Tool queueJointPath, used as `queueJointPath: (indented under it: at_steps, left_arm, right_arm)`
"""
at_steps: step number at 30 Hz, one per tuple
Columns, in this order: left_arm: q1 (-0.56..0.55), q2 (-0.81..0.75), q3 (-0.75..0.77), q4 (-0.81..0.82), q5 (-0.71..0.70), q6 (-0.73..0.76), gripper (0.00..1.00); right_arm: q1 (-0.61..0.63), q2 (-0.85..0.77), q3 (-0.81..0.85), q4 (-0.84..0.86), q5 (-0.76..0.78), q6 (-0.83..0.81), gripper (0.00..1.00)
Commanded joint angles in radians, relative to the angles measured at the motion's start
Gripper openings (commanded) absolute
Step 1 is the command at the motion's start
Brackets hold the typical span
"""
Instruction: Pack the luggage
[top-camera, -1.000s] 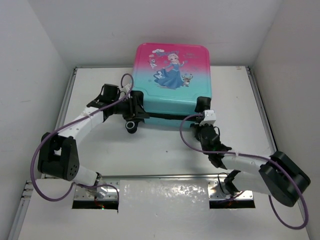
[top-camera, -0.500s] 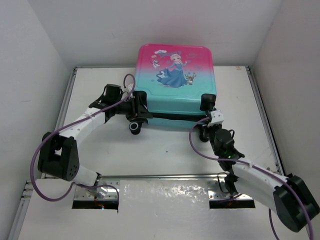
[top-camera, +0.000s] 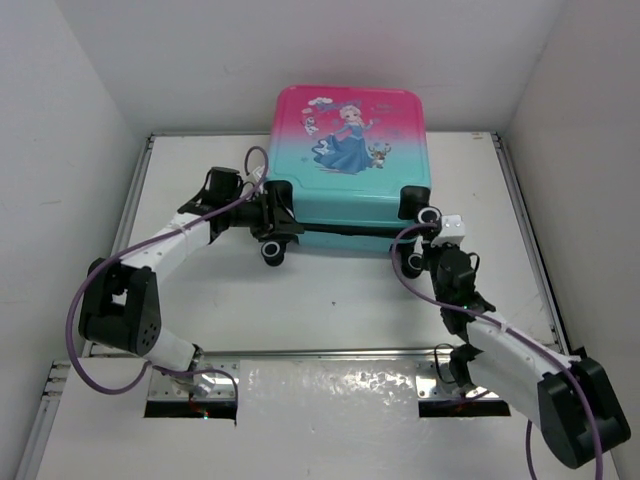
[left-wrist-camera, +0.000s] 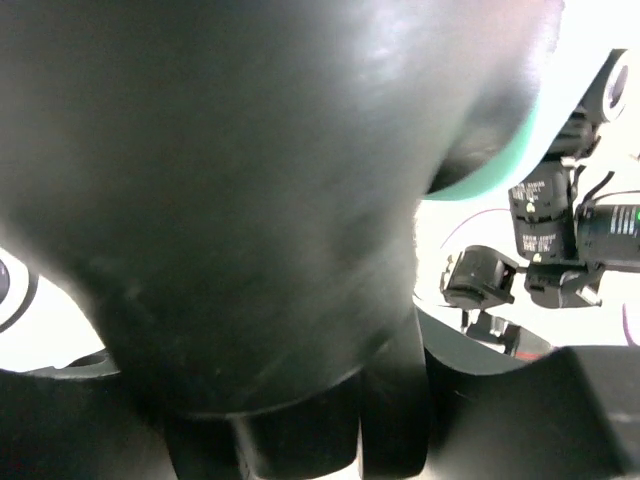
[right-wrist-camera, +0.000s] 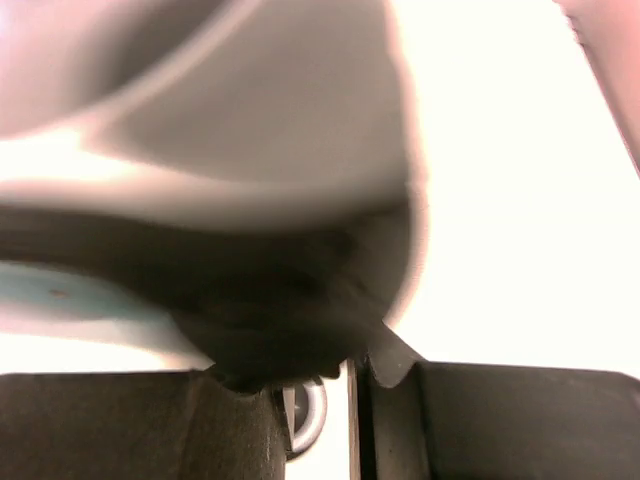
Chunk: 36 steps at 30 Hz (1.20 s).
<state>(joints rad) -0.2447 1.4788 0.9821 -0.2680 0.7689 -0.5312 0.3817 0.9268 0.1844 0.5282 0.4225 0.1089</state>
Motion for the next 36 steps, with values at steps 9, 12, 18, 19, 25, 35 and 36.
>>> queueJointPath:
  at_steps: [9,12,18,19,25,35,36]
  left_arm:
    - [0.119,0.008,0.027,0.055,-0.149,0.051,0.0]
    - [0.119,0.009,0.027,0.053,-0.149,0.054,0.0]
    - [0.12,0.008,0.033,0.053,-0.138,0.06,0.0]
    - [0.12,0.011,0.041,0.047,-0.134,0.068,0.0]
    - [0.12,0.023,0.063,0.018,-0.114,0.096,0.0]
    - [0.119,0.023,0.073,0.001,-0.111,0.12,0.0]
    - [0.117,0.023,0.073,0.0,-0.112,0.123,0.0]
  right_arm:
    - [-0.28,0.052,-0.109,0.254,0.236,0.192,0.0]
    - [-0.323,0.153,-0.063,0.338,0.082,0.193,0.0]
    - [-0.337,0.204,0.058,0.216,-0.422,0.221,0.0]
    - [-0.336,0.196,0.069,0.137,-0.492,0.21,0.15]
    - [-0.331,0.148,0.085,-0.077,-0.65,0.124,0.59]
    - [-0.273,0.271,0.133,0.029,-0.76,0.06,0.56]
    - [-0.261,0.289,0.154,0.029,-0.761,0.057,0.56]
